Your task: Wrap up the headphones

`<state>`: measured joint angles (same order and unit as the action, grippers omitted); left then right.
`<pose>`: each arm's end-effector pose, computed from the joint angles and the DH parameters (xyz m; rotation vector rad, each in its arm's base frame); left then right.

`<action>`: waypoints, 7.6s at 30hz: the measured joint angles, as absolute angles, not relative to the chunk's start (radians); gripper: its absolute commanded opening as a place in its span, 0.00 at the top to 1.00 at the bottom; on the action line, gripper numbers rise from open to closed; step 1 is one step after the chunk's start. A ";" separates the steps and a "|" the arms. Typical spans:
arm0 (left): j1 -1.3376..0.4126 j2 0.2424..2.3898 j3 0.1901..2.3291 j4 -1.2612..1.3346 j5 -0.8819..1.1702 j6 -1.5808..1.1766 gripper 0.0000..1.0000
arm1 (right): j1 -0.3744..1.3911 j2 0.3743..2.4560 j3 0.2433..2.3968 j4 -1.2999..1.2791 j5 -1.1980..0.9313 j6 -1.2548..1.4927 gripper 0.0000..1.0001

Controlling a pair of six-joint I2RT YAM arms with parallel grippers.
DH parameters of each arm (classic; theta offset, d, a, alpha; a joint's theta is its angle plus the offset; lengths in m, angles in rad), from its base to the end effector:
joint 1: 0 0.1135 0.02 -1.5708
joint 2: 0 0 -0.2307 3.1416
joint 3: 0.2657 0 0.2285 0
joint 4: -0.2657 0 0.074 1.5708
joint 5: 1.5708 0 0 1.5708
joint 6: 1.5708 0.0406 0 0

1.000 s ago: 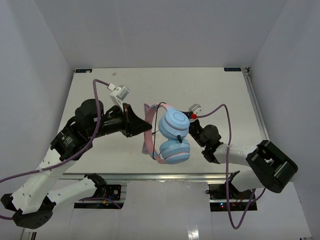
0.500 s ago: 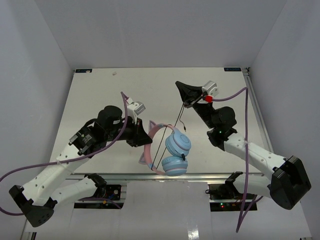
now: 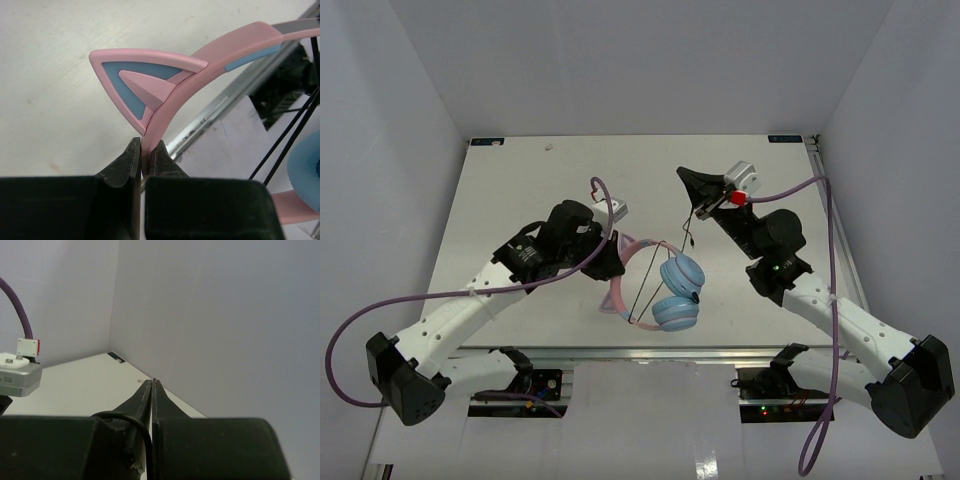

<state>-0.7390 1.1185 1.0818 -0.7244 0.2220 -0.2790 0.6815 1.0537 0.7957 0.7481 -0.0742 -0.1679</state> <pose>0.1595 -0.1575 0.2945 0.6682 2.3437 -0.7453 0.1810 0.1507 0.3697 -0.5120 0.9681 0.5020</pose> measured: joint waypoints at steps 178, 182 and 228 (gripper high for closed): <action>-0.709 1.616 1.102 -0.651 0.138 0.071 1.00 | 0.781 1.640 0.109 1.295 0.165 0.229 0.58; -0.709 1.616 1.102 -0.660 0.129 0.074 1.00 | 0.779 1.643 0.107 1.303 0.218 0.226 0.51; -0.880 1.322 1.180 -0.616 0.226 -0.081 0.09 | 0.771 0.707 0.600 0.167 0.260 0.102 0.07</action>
